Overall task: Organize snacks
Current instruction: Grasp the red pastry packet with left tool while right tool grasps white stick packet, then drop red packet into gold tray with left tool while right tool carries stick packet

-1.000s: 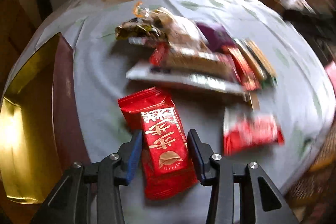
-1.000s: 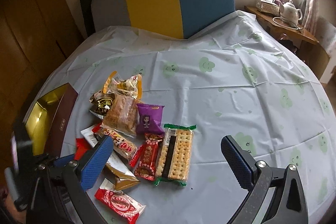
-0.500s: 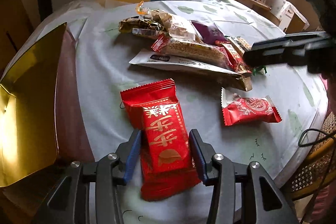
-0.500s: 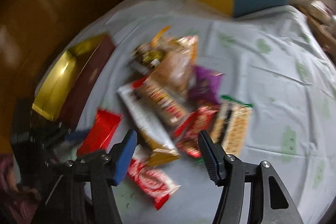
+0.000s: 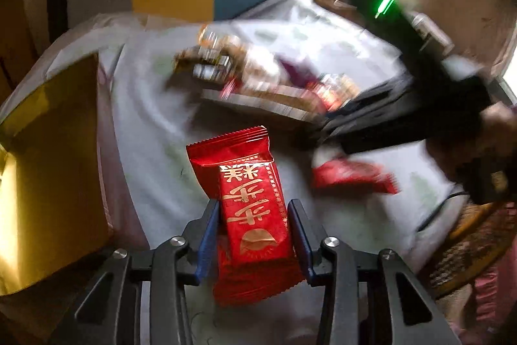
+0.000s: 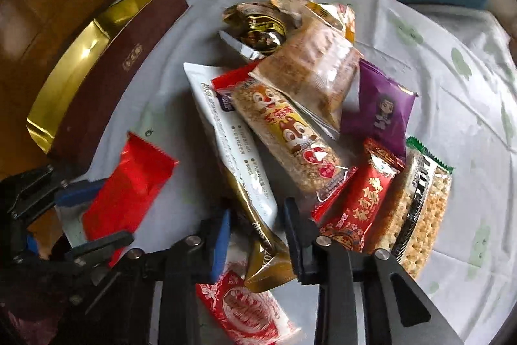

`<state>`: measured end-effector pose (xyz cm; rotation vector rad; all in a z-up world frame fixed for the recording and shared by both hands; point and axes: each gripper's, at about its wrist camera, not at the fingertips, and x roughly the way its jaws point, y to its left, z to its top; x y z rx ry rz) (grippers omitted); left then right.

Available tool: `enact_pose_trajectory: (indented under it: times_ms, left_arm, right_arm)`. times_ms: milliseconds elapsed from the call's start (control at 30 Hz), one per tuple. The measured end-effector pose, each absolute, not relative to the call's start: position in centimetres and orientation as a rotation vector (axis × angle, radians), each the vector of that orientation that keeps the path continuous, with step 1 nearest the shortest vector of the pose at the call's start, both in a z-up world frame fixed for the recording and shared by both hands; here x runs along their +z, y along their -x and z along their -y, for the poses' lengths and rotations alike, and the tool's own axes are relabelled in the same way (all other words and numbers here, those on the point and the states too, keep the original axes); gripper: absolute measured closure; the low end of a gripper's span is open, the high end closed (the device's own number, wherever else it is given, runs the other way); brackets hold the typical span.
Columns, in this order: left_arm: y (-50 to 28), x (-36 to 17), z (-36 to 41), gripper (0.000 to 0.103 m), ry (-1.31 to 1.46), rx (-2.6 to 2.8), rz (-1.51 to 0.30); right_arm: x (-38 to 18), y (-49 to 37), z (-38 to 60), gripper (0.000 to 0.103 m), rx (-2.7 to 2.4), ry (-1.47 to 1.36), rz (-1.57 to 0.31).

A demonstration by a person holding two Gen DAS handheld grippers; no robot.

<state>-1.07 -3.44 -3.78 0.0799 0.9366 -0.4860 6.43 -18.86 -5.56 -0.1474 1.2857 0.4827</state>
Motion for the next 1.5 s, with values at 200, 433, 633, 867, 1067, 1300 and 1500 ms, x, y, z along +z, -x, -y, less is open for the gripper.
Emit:
enact_pose_trajectory:
  times_ms: [200,433,633,867,1067,1300,1500]
  left_arm:
    - [1.0,1.8,-1.7,0.060,0.112,-0.485,-0.834]
    - [-3.9,2.9,-10.0,0.060,0.214,-0.183,-0.885]
    - [-10.1,1.0,-11.9,0.060,0.191,-0.101,-0.957]
    - [-14.7,-2.2,-10.3,0.057,0.128,-0.105,-1.015]
    - [-12.8,-1.6,-10.8,0.051,0.148,-0.083,-0.975]
    - [-7.6,-1.6,-11.4,0.051,0.154,0.035,-0.973]
    - [-3.8,-1.7,-11.9,0.051,0.183,0.068,-0.959]
  right_arm:
    - [-5.6,-6.2,19.1,0.071,0.482,0.152,-1.278]
    - [-5.7,-6.2,18.6,0.068,0.473,0.174,-1.264]
    - [-5.9,-6.2,18.0,0.052,0.477,0.198,-1.253]
    - [-5.1,-5.6,17.2,0.052,0.468,0.201,-1.233]
    - [-5.6,-6.1,17.4,0.065,0.480,0.220,-1.223]
    - [-5.6,-5.7,16.9,0.074,0.492,0.235,-1.216]
    - [-4.9,-4.9,16.6,0.080,0.542,0.185,-1.220]
